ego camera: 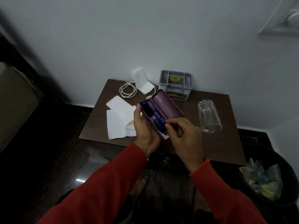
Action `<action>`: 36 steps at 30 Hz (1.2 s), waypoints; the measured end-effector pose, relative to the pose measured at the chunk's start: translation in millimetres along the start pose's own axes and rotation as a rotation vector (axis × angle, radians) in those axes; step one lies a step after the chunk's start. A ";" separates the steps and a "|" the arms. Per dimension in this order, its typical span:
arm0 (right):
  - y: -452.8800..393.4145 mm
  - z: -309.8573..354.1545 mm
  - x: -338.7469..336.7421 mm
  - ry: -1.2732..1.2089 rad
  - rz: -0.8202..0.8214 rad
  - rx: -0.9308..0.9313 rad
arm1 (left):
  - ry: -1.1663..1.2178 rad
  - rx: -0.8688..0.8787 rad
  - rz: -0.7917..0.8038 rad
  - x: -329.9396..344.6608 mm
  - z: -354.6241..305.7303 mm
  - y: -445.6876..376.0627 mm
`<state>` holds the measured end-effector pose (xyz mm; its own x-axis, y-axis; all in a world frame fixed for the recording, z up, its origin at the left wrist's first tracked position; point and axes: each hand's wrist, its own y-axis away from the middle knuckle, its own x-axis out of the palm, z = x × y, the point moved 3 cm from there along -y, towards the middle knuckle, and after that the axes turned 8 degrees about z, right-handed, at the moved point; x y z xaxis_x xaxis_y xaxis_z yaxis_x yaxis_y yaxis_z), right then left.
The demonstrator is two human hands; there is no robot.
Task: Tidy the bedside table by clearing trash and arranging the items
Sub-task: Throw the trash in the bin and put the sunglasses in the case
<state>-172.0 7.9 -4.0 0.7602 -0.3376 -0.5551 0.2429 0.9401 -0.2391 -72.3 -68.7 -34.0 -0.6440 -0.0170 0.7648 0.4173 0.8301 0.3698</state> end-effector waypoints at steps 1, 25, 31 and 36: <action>-1.1 -1.6 -0.8 0.014 -0.008 -0.009 | -0.001 -0.005 0.003 0.4 0.3 -0.4; -5.8 -15.2 -0.2 -0.742 0.150 0.312 | -0.076 -0.153 0.068 3.4 15.5 -5.8; -6.8 -12.4 -3.4 -0.718 0.169 0.317 | -0.086 -0.172 0.129 -2.1 15.3 -14.3; -7.3 -12.5 -7.1 -0.644 0.103 0.345 | -0.192 -0.167 0.158 3.4 11.6 -6.6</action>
<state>-186.7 2.8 -8.3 0.9668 -0.2521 0.0424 0.2462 0.9628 0.1116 -84.6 -67.8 -40.0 -0.6658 0.2238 0.7118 0.6114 0.7105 0.3485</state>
